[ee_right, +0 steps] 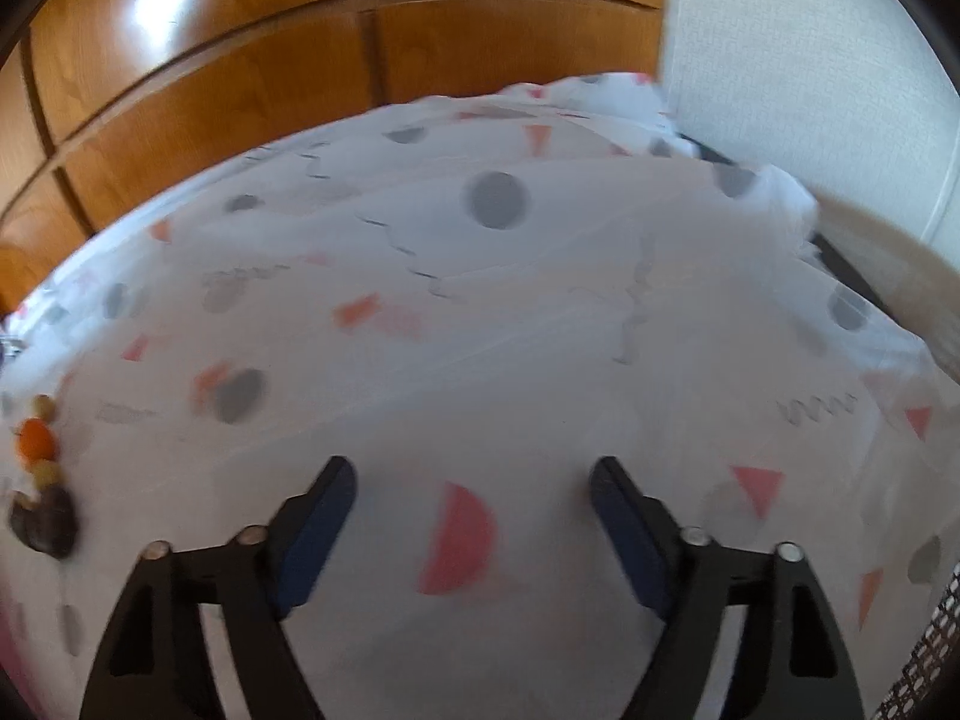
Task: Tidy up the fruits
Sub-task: 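Move the right tool toward the small yellow round fruit on the cloth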
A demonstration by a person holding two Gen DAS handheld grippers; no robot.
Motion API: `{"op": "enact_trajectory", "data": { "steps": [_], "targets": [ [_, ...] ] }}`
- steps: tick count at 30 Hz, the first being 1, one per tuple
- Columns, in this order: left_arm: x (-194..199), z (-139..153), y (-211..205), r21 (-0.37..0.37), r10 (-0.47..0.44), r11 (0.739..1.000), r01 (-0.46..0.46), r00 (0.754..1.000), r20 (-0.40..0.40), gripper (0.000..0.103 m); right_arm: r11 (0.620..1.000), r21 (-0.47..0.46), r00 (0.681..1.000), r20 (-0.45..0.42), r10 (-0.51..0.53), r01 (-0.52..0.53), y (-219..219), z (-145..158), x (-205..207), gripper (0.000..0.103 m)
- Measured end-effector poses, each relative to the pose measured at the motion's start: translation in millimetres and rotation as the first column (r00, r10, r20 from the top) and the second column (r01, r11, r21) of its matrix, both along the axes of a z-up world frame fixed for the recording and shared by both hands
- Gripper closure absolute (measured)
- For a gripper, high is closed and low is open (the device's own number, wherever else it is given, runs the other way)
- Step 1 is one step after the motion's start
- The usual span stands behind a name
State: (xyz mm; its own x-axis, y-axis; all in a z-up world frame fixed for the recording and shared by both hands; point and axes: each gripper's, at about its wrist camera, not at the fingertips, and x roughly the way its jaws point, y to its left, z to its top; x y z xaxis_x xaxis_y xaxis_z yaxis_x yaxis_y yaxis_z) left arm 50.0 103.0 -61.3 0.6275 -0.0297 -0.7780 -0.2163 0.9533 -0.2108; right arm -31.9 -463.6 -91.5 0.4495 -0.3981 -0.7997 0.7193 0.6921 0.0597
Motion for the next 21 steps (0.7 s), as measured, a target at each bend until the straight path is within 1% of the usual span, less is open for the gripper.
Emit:
{"op": "enact_trajectory", "data": {
  "steps": [2,3,5,6,9,10,12,16,18,21],
  "targets": [
    [0.3,-1.2,0.6,-0.002,0.005,1.0,-0.005,1.0,-0.001,0.049,0.999,0.015,0.999,0.023,0.045,-0.045,6.6,7.6,11.9,0.024],
    [0.3,-1.7,0.9,-0.003,0.006,1.0,-0.006,1.0,-0.002,0.049,0.995,0.026,0.995,0.037,0.092,-0.093,13.3,12.9,22.6,0.025],
    [0.2,-2.6,1.9,-0.005,0.011,1.0,-0.011,1.0,-0.002,0.049,0.984,0.046,0.984,0.057,0.171,-0.174,26.7,19.6,40.2,0.031],
    [0.0,-3.4,2.7,-0.005,0.015,1.0,-0.015,1.0,-0.003,0.049,0.971,0.064,0.972,0.07,0.226,-0.23,35.9,23.5,53.5,0.031],
    [0.7,-6.5,5.9,-0.01,0.026,1.0,-0.026,1.0,-0.012,0.049,0.933,0.089,0.935,0.093,0.341,-0.349,61.0,31.8,86.2,0.033],
    [0.5,-7.5,7.8,-0.012,0.034,0.999,-0.034,0.999,-0.015,0.049,0.92,0.098,0.924,0.098,0.37,-0.379,68.1,33.6,95.7,0.036],
    [0.0,-8.1,11.7,-0.015,0.048,0.999,-0.048,0.999,-0.016,0.049,0.888,0.129,0.896,0.117,0.429,-0.442,84.2,37.2,118.5,0.038],
    [-1.0,-10.0,15.9,-0.022,0.06,0.998,-0.06,0.998,-0.022,0.048,0.846,0.14,0.857,0.118,0.502,-0.515,112.8,41.7,157.5,0.038],
    [-1.0,-12.1,18.5,-0.03,0.065,0.997,-0.066,0.997,-0.032,0.048,0.825,0.134,0.836,0.099,0.54,-0.548,129.6,41.5,177.6,0.04],
    [-4.0,-12.7,24.4,-0.039,0.083,0.996,-0.084,0.996,-0.033,0.048,0.802,0.13,0.812,0.053,0.581,-0.583,148.7,36.3,203.5,0.04]
  ]
}}
